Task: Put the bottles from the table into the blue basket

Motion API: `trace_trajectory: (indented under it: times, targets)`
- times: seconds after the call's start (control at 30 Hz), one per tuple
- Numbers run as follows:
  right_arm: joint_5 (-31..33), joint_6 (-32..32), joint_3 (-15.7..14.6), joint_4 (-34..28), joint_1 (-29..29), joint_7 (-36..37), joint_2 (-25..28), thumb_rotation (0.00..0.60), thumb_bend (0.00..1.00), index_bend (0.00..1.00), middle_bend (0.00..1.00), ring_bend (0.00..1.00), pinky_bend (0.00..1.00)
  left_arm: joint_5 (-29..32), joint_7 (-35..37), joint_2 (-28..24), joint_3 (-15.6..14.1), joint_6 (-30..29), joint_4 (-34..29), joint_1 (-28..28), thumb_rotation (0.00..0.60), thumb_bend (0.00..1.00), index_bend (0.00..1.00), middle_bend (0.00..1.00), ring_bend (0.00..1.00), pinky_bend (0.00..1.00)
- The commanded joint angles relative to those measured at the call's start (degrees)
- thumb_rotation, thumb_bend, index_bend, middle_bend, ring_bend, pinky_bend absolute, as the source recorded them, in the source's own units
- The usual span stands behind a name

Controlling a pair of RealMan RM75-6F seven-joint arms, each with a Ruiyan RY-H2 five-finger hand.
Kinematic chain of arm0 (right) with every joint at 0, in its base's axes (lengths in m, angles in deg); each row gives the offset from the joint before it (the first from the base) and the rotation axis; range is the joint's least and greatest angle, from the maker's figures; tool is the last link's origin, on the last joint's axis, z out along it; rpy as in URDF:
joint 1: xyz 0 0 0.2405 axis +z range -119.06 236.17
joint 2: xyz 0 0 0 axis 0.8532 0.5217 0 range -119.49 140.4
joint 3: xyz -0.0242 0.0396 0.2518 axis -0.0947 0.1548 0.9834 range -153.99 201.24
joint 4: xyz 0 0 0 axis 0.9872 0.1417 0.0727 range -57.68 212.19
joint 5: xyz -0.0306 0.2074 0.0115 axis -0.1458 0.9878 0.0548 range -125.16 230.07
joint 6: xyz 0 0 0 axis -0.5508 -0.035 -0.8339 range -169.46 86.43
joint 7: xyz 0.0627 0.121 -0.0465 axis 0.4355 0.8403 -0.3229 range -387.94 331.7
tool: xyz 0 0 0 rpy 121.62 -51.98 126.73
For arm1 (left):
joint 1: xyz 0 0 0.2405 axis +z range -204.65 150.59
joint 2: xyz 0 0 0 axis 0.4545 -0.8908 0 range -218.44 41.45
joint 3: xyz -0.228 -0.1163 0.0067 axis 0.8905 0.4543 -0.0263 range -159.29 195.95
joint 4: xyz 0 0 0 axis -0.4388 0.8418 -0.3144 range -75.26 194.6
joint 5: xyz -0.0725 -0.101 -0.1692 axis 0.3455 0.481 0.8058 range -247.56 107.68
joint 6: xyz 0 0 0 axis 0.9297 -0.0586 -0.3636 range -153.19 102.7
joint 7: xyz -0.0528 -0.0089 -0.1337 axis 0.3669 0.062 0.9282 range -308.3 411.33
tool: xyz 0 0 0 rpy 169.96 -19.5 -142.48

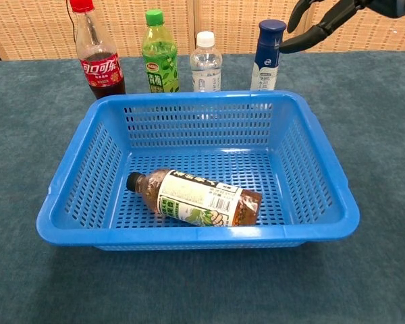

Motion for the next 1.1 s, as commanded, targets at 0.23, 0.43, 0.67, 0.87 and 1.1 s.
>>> trace_trajectory:
  times: [0.23,0.43,0.67,0.87,1.1]
  targets:
    - [9.63,8.61,1.45,14.86,-0.07,6.9,0.74,0.6,0.0,0.0,0.0,0.0,0.0,0.08,-0.33,0.22,-0.03,-0.31,0.07,0.15,0.6,0.03,0.0,0.0,0.0,0.0]
    - [9.9,13.52,1.04,21.48,0.97,13.23,-0.65,0.6,0.0,0.0,0.0,0.0,0.0,1.27,-1.61,0.73,0.5,-0.82,-0.04,0.32,0.6,0.03,0.0,0.0,0.0,0.0]
    - [7.49,18.89,-0.21,29.82,4.49,20.26,-7.26,0.6,0.0,0.0,0.0,0.0,0.0,2.95,-3.54,1.51,1.27,-0.3,0.1,-0.15,0.6,0.03,0.0,0.0,0.0,0.0]
    - [7.56,20.51,1.08,40.93,8.44,24.47,-16.47,0.6,0.0,0.0,0.0,0.0,0.0,6.01,-4.89,2.05,2.34,1.33,0.51,-0.99,0.6,0.03,0.0,0.0,0.0,0.0]
    - [9.23,24.01,2.73,51.46,12.1,29.32,-24.82,0.6,0.0,0.0,0.0,0.0,0.0,9.12,-5.74,2.53,3.64,2.1,0.75,-1.49,0.6,0.03,0.0,0.0,0.0,0.0]
